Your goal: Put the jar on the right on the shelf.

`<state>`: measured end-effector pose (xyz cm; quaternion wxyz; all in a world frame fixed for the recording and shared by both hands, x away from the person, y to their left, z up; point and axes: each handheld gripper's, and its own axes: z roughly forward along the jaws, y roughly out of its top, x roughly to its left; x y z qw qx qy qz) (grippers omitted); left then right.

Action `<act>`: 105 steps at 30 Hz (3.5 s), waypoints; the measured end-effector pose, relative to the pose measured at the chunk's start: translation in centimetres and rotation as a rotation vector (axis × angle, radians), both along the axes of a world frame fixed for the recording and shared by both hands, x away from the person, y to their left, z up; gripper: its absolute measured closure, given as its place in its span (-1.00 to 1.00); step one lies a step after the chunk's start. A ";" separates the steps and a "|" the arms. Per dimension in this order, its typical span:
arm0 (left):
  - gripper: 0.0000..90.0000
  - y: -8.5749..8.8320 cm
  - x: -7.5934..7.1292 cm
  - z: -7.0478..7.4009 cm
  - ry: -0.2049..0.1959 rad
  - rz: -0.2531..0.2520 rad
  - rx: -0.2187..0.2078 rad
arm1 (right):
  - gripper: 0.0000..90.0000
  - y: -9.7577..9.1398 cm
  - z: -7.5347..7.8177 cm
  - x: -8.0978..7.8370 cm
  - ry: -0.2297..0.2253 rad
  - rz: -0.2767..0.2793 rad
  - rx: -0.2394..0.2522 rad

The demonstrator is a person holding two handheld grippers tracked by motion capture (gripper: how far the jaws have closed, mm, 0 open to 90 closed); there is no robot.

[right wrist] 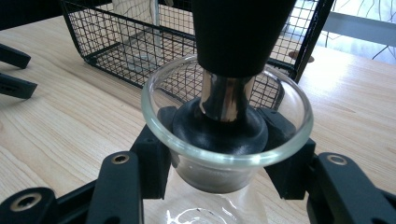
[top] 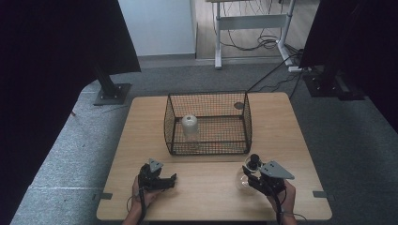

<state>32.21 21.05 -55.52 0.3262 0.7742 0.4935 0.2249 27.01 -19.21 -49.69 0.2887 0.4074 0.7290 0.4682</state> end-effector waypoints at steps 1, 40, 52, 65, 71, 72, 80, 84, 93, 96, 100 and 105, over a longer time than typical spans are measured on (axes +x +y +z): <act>-0.86 0.0 0.0 0.0 0.000 0.000 0.000 | 0.06 0.0 0.0 0.0 0.002 -0.002 0.003; -0.86 -0.1 0.0 0.0 0.000 -0.003 0.000 | 0.06 0.8 3.6 -0.8 -0.080 -0.003 0.033; -0.86 -0.2 0.0 0.0 0.001 -0.009 -0.003 | 0.06 1.5 5.2 0.0 -0.092 0.003 0.026; -0.86 -0.2 0.0 0.0 0.001 -0.009 -0.005 | 0.06 1.7 6.9 0.9 -0.113 -0.005 0.024; -0.87 -0.2 0.0 0.0 0.000 -0.010 -0.005 | 0.06 1.9 7.5 1.3 -0.120 -0.004 0.023; -0.87 -0.2 0.0 0.0 0.001 -0.011 -0.005 | 0.06 1.9 7.6 1.4 -0.118 -0.004 0.024; -0.87 -0.2 0.0 0.0 0.002 -0.011 -0.004 | 0.06 2.3 8.2 2.1 -0.117 0.001 0.022; -0.87 -0.2 0.0 0.0 0.002 -0.011 -0.004 | 0.06 2.5 8.6 2.5 -0.119 0.001 0.020; -0.87 -0.2 0.0 0.0 0.001 -0.013 -0.003 | 0.06 2.8 9.4 3.4 -0.119 0.003 0.019; -0.87 -0.2 0.0 0.0 0.001 -0.013 -0.003 | 0.06 2.9 9.7 3.7 -0.116 0.001 0.020; -0.87 -0.2 0.0 0.0 0.001 -0.014 -0.003 | 0.06 3.1 9.9 4.1 -0.114 0.000 0.019; -0.87 -0.2 0.0 0.0 0.002 -0.015 -0.003 | 0.06 3.3 10.3 4.5 -0.114 -0.001 0.013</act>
